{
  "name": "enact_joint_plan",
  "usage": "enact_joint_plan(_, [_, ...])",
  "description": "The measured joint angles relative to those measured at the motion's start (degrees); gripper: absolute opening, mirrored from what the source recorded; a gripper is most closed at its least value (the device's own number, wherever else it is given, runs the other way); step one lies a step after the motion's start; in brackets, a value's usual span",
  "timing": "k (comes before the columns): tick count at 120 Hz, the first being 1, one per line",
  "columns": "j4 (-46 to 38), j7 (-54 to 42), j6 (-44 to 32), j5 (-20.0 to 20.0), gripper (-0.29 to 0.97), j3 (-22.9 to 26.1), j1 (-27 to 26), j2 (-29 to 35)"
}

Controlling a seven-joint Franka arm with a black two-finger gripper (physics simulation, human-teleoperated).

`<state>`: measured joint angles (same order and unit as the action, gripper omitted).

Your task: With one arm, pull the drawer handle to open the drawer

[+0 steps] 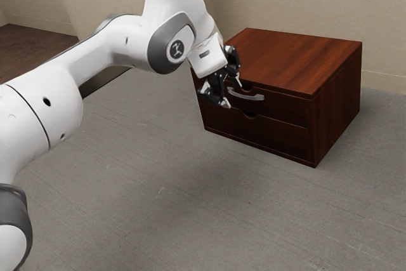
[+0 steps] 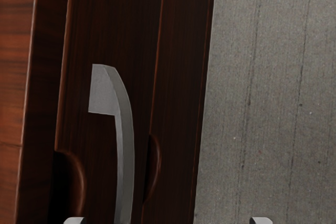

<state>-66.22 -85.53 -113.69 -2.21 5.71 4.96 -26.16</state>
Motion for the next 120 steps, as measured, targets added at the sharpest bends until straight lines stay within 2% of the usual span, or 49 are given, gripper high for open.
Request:
enact_joint_plan(67, [0.5, -0.6, -0.7, 0.0, 0.36, 0.0, 0.0, -1.7])
enact_joint_plan(96, [0.5, -0.5, -1.0, 0.0, 0.39, 0.0, -0.1, -2.2])
enact_joint_plan(120, [0.5, -0.5, -1.0, 0.0, 0.22, 0.0, -0.6, -2.0])
